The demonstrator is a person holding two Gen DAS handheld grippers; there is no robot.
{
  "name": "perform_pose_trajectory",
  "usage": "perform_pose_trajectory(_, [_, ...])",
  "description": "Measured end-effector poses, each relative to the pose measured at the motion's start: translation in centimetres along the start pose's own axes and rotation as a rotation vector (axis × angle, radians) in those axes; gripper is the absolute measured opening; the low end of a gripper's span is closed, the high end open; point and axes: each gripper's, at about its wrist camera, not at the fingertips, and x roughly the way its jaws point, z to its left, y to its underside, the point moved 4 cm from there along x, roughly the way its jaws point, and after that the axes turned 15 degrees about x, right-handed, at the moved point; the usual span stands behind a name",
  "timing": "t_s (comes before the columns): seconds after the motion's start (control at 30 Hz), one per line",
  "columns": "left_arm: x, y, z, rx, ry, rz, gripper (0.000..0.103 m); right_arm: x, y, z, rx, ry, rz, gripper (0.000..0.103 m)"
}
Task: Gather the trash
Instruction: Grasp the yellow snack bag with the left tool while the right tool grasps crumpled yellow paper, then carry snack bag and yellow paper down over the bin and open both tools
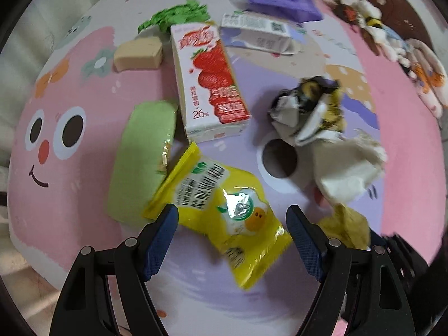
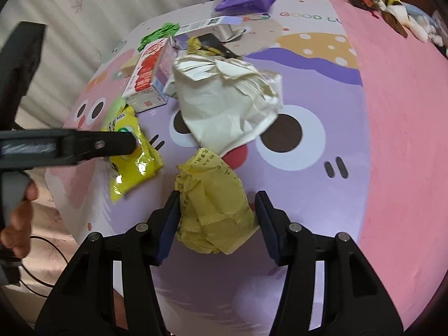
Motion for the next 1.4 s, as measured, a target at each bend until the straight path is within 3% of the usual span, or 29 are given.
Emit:
perform_pose_trajectory(0.17, [2.4,-0.6,0.2,-0.019,-0.054,0.038,0.070,0.1,0.2,-0.5,0.026,-0.014,0.009,0.050])
perform_pose_trajectory(0.27, [2.6,-0.9,-0.2,0.012,-0.086,0.022,0.063,0.3,0.5,-0.6,0.038,-0.027,0.020,0.050])
perform_pose_trajectory(0.4, [2.6,-1.0,-0.4,0.058,-0.115,0.005,0.040,0.4,1.0,0.0,0.028,-0.039,0.026,0.050])
perform_pose_trajectory(0.5, [2.3,-0.6,-0.3,0.078,-0.101,0.001,0.030,0.6,1.2,0.5,0.026,-0.048,0.031,0.050])
perform_pose_trajectory(0.8, [-0.6,2.4,0.4,0.142,-0.066,-0.042,0.028,0.5,1.8,2.8,0.025,-0.065,0.024,0.050])
perform_pose_trajectory(1.0, [-4.1,5.9,2.9,0.172,-0.036,-0.074,0.028,-0.6,2.9,5.3,0.039,-0.065,0.002,0.050])
perform_pose_trajectory(1.4, [-11.9,14.8,10.5,0.311,0.006,-0.183,0.028,-4.5,10.2,12.9,0.154,-0.013,-0.126,0.050])
